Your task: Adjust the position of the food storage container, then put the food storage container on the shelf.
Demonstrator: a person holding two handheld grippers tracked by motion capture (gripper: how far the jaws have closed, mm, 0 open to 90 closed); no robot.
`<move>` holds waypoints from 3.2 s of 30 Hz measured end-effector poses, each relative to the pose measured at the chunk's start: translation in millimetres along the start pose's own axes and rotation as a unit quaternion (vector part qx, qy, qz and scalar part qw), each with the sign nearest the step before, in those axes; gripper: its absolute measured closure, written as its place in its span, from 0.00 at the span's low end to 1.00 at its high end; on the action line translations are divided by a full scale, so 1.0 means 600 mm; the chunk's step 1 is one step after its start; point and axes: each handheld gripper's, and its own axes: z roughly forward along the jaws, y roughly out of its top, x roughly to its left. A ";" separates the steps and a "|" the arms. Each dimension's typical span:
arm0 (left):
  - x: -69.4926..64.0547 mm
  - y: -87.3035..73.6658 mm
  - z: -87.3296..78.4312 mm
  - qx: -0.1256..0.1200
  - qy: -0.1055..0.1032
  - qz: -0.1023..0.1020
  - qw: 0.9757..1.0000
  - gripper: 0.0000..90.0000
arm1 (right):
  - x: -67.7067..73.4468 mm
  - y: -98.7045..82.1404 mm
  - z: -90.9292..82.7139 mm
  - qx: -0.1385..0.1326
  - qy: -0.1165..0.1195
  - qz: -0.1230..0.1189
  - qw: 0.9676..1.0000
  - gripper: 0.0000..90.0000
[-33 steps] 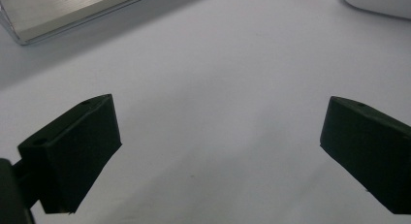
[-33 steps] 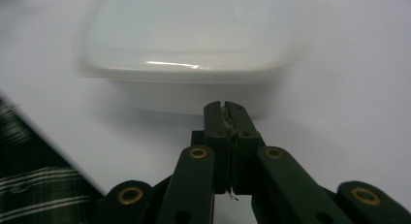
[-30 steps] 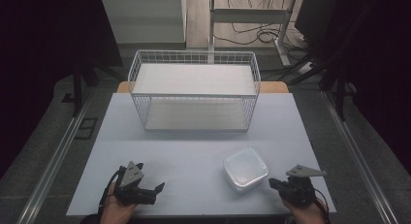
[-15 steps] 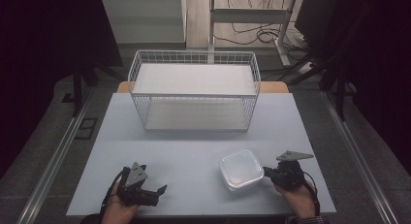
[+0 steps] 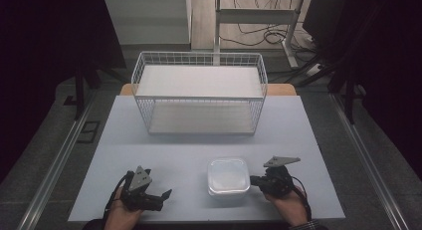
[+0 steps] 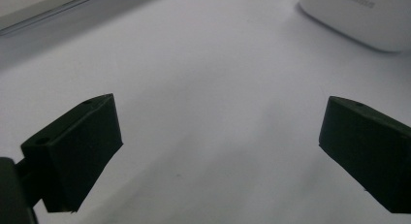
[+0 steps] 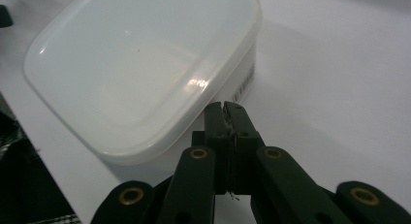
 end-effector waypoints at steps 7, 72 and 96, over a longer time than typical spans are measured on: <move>0.000 0.001 -0.001 -0.002 -0.002 -0.001 1.000 0.01 | 0.035 0.018 0.026 0.008 0.019 -0.021 1.000 0.99; -0.031 0.116 0.052 -0.008 -0.103 0.000 0.995 0.15 | 0.077 0.077 0.031 -0.065 0.017 -0.088 0.994 0.25; -0.045 0.100 0.046 0.007 -0.174 -0.056 0.983 0.50 | 0.069 0.052 0.034 -0.024 0.061 0.016 0.998 0.59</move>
